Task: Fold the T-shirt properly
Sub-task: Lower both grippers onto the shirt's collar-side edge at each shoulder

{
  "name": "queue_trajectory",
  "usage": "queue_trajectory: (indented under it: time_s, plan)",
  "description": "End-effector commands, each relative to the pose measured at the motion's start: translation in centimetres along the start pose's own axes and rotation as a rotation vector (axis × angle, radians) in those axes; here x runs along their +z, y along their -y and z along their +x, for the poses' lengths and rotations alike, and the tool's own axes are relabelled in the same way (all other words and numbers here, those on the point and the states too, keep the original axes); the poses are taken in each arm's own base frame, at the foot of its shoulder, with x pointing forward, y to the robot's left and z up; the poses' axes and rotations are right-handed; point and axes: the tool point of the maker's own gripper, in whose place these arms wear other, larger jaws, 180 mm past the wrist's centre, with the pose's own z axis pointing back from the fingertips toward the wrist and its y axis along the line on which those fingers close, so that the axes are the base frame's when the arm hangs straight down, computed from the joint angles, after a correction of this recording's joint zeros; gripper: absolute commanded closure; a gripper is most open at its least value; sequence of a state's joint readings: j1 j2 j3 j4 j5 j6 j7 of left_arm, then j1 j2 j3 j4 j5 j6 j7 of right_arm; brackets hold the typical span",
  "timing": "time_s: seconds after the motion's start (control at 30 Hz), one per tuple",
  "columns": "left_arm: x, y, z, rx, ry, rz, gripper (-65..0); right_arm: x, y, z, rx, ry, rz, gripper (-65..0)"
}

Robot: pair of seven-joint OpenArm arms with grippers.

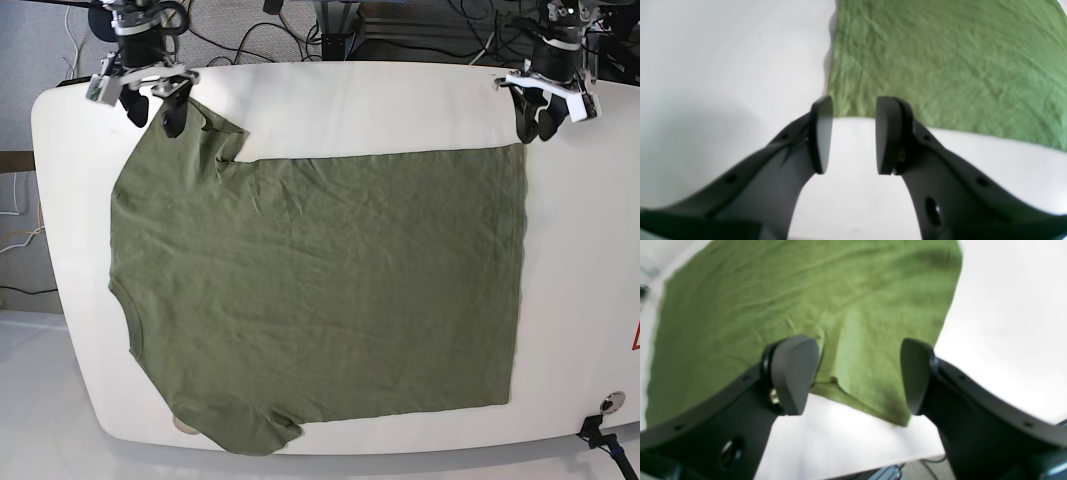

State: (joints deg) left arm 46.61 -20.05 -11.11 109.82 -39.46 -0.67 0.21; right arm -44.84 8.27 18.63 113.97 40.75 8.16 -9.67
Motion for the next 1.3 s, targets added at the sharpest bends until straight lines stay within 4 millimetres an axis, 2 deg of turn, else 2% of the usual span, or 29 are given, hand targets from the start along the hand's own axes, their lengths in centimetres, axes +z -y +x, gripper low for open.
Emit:
queue_trajectory:
  time_s: [0.0,0.03,0.13,0.3,0.4,0.47,0.6,0.7,0.9,1.1,1.17,1.23,1.27]
  plan:
    - [-0.5,1.1,1.2,0.054,0.048,-0.081,-20.4,0.2,0.2,1.8,-0.042,0.025,0.034,-41.0]
    - [-0.8,1.5,1.0,0.086,0.037,-0.109,-20.4,0.1,0.6,2.3,-0.08,0.02,0.034,-41.0]
    - [-1.5,2.1,0.4,0.098,-0.018,-0.143,-20.4,-0.2,2.8,1.8,-0.179,-0.04,0.004,-41.0]
    - [-1.6,2.2,0.0,0.102,-0.037,-0.144,-20.4,-1.0,5.5,-0.8,-0.251,-0.161,0.0,-40.9]
    - [-1.8,2.2,0.2,0.101,-0.029,-0.146,-20.4,-1.1,7.3,-2.1,-0.286,-0.188,-0.04,-40.9]
    - [-1.9,2.2,0.4,0.096,-0.025,-0.148,-20.4,-1.1,7.9,-2.8,-0.304,-0.199,-0.054,-40.9]
    - [-1.9,2.2,0.5,0.096,-0.024,-0.147,-20.3,-1.0,7.7,-3.7,-0.313,-0.232,-0.051,-40.9]
    - [-1.9,2.2,0.5,0.094,-0.025,-0.147,-20.3,-1.3,6.3,-5.0,-0.335,-0.257,-0.028,-40.9]
    - [-1.9,2.2,0.4,0.093,-0.026,-0.149,-20.3,-2.1,4.2,-6.3,-0.35,-0.297,0.022,-40.7]
    - [-1.9,2.1,0.3,0.066,-0.03,-0.144,-20.3,-2.7,3.6,-6.1,-0.361,-0.282,0.034,-40.5]
    - [-1.9,2.1,0.2,0.041,-0.033,-0.14,-20.3,-2.7,3.5,-6.2,-0.364,-0.284,0.034,-36.1]
    - [-1.9,2.1,0.2,0.041,-0.033,-0.14,-20.3,-2.7,3.7,-6.5,-0.372,-0.289,0.029,-22.5]
    - [-2.0,2.1,0.2,0.039,-0.035,-0.14,-20.3,-2.8,3.8,-6.7,-0.376,-0.291,0.026,-13.6]
